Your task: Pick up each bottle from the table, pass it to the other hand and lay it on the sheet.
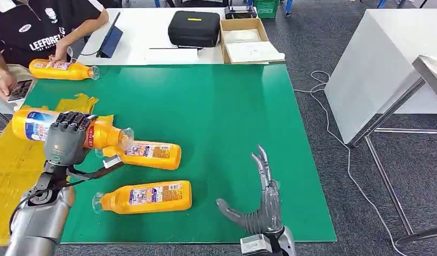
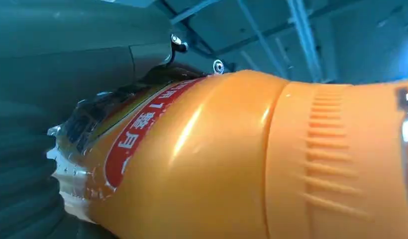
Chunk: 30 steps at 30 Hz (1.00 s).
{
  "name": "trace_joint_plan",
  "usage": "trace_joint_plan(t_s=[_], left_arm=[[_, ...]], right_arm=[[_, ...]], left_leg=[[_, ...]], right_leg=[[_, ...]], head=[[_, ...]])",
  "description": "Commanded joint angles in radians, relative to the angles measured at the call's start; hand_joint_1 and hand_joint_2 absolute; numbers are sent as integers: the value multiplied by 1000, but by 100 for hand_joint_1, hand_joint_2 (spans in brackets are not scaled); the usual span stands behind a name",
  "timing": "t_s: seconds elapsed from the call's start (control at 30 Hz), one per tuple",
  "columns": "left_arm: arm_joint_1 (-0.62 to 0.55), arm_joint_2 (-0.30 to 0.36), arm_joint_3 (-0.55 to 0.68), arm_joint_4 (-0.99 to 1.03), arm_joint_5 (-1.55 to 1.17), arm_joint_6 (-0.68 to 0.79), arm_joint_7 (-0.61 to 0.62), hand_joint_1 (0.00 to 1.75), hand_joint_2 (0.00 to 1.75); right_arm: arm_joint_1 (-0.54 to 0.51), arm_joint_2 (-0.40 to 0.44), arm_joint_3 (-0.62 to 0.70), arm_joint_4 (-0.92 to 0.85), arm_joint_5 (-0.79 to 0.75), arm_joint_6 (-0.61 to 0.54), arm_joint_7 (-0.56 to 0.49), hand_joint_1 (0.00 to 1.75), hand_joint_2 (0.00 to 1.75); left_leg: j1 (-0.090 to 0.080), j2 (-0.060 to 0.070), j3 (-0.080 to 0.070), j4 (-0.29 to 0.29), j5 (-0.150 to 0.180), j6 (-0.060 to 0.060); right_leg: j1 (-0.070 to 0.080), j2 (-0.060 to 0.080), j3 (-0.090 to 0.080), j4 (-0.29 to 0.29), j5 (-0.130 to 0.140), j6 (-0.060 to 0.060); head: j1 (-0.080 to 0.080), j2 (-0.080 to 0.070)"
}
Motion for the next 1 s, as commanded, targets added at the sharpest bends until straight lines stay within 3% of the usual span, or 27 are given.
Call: trace_joint_plan(t_s=[0.03, 0.2, 0.23, 0.57, 0.87, 0.9, 0.93, 1.0], left_arm=[[-131, 56, 12, 262, 7, 4, 93, 175, 175], [-135, 59, 14, 276, 4, 4, 109, 175, 175], [-155, 69, 20, 333, -23, 4, 187, 175, 175], [-190, 124, 58, 516, -4, 4, 292, 175, 175], [-177, 127, 70, 534, 9, 4, 298, 175, 175], [-172, 122, 80, 533, 34, 4, 276, 131, 175], [-170, 119, 82, 531, 41, 4, 269, 0, 175], [-163, 111, 80, 522, 43, 4, 259, 0, 175]], right_arm=[[-10, -43, 19, 41, -11, -20, 11, 0, 175], [-10, -43, 20, 42, -12, -22, 12, 0, 175], [-8, -42, 22, 42, -13, -24, 16, 0, 175], [-6, -45, 17, 46, -24, -31, 35, 0, 175], [-7, -44, 22, 36, -23, -20, 42, 0, 175], [-5, -45, 20, 36, -23, -19, 43, 0, 175], [-5, -46, 21, 37, -22, -16, 45, 0, 175], [-7, -45, 20, 37, -17, -12, 51, 0, 175]], left_leg=[[1, -2, 4, -1, 0, -3], [2, -2, 5, -1, -1, -4], [0, -2, 3, -1, 0, -2], [1, 0, 5, -2, -1, -3], [1, -1, 3, -1, -1, -2], [1, -1, 1, 0, 0, -1], [1, -2, 3, -1, -1, -2], [1, -1, 3, -1, -1, -3]], right_leg=[[1, -3, 6, -2, -1, -2], [1, -2, 7, -3, -1, -2], [0, -2, 4, -1, -1, -1], [1, 0, 5, -2, -1, -2], [1, -1, 3, -1, -1, -1], [0, -1, 2, -1, 0, -1], [1, -2, 4, -1, -1, -1], [1, -2, 4, -2, -1, -1]], head=[[-1, 0], [0, 0], [-1, 0], [0, 0], [0, 0], [0, 0], [0, 0], [0, 0]])
